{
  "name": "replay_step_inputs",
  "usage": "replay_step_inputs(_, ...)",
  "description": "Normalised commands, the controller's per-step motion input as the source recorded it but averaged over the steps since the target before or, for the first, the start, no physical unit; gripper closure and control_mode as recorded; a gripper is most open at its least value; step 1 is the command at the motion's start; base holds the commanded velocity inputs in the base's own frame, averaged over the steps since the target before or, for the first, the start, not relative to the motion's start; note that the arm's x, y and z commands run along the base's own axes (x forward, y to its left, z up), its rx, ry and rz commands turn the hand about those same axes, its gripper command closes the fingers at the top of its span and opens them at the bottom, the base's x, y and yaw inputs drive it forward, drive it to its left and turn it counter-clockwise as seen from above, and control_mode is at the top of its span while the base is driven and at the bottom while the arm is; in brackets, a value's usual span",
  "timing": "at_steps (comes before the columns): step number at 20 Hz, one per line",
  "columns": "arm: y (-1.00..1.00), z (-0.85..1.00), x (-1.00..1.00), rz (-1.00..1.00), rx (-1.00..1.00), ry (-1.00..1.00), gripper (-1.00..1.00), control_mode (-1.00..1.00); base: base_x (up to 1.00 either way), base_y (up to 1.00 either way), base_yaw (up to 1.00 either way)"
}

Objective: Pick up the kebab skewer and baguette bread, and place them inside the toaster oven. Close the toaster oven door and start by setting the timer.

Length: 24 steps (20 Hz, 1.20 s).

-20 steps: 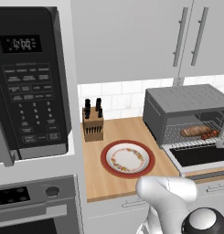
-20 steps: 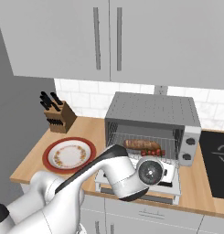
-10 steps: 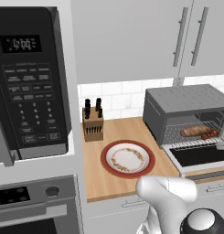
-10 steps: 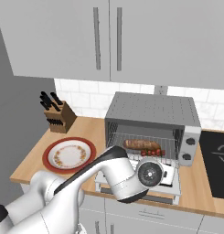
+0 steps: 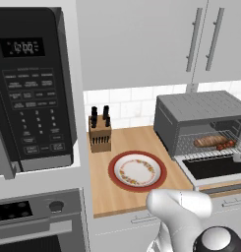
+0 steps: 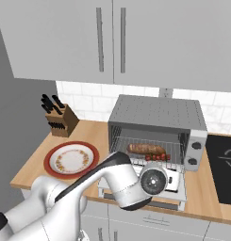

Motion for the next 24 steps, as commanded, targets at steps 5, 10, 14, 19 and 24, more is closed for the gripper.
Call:
replay_step_inputs(5,0.0,-0.05,0.4,0.0,-0.05,0.0,-1.0,-1.0,0.0,0.0,0.0)
replay_step_inputs(10,0.06,-0.08,0.28,0.04,-0.02,0.0,-1.0,-1.0,0.0,0.0,0.0)
replay_step_inputs(14,0.2,-0.08,0.01,0.1,-0.01,0.0,-1.0,-1.0,0.0,0.0,0.0)
replay_step_inputs(19,0.0,-0.29,0.0,0.05,0.0,0.0,-1.0,-1.0,0.0,0.0,0.0)
replay_step_inputs(24,0.0,-0.04,0.09,0.0,0.0,-0.01,-1.0,-1.0,0.0,0.0,0.0)
